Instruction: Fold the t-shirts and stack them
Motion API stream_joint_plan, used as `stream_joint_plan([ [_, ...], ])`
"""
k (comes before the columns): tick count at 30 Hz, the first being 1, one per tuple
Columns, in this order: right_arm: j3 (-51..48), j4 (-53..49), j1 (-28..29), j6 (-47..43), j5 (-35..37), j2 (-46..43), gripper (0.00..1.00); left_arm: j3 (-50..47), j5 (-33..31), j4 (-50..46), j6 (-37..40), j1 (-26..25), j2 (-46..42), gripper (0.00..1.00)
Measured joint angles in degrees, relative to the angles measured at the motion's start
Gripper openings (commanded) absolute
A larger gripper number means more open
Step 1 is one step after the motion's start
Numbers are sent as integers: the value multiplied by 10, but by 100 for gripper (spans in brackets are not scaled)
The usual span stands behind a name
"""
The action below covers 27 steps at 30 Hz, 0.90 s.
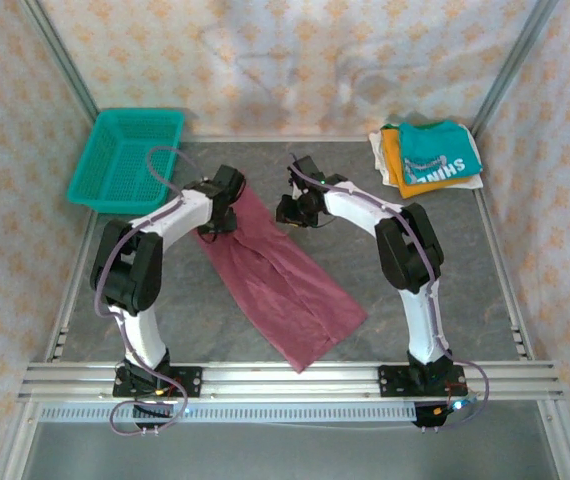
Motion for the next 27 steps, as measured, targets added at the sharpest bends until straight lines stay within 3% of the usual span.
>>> stream_joint_plan([
  [3, 2, 0, -3, 0, 0, 0, 31, 59, -37, -48, 9, -12, -7, 41],
  [7, 16, -6, -5, 0, 0, 0, 33, 41, -17, -51, 12, -1, -67, 40],
  [12, 77, -17, -5, -7, -4, 24, 40, -25, 31, -18, -2, 65, -131, 39],
  [16, 184, -33, -5, -28, -20, 101, 44, -57, 68, 29, -12, 112, -106, 38],
  [21, 312, -81, -3, -57, -37, 209, 48, -60, 96, 70, -26, 111, -50, 37],
  [23, 365, -98, -2, -65, -43, 252, 45, -60, 101, 79, -30, 109, -32, 37],
  [27, 443, -131, -3, -80, -49, 289, 17, -61, 109, 98, -38, 110, -6, 37],
])
